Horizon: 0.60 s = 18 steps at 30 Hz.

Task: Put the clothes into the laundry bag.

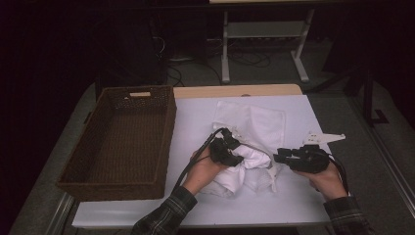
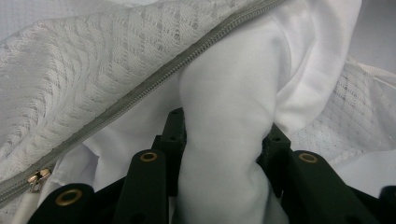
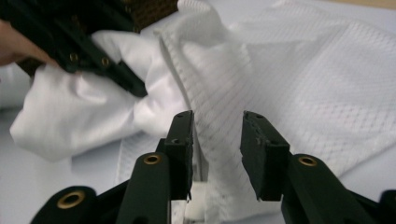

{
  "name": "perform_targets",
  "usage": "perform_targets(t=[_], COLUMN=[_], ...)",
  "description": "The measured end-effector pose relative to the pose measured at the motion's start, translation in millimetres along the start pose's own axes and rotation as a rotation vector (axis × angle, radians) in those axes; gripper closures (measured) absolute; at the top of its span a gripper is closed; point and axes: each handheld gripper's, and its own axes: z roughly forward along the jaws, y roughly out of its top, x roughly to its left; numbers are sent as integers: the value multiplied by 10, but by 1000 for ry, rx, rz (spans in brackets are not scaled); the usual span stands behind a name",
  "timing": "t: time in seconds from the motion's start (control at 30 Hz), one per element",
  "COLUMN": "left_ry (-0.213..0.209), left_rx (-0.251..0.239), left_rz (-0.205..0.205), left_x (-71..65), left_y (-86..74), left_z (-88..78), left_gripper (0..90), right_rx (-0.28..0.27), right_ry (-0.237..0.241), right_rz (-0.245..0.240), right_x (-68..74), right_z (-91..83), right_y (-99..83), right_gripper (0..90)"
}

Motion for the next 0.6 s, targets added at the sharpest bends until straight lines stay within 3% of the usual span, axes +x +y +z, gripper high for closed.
perform_targets(t=[0.2,0.33,0.37,0.43,0.6], left_ry=[2,9,9,11,11], left_rx=[1,4,4,5,2], left_rz=[4,7,7,8,3], left_x=[-6,-23,-23,-27,-21], left_y=[-3,-2,-2,-2,-4], left_z=[11,18,18,20,24], left_gripper=[628,629,629,630,634], right_rx=[5,21,21,16,21], right_ry=[37,34,34,23,30], right_rz=[-14,-22,-22,-34,-40], right_x=[51,64,64,73,126], right_z=[140,234,234,227,117], right_y=[70,81,81,92,84], right_gripper=[673,772,772,880,892])
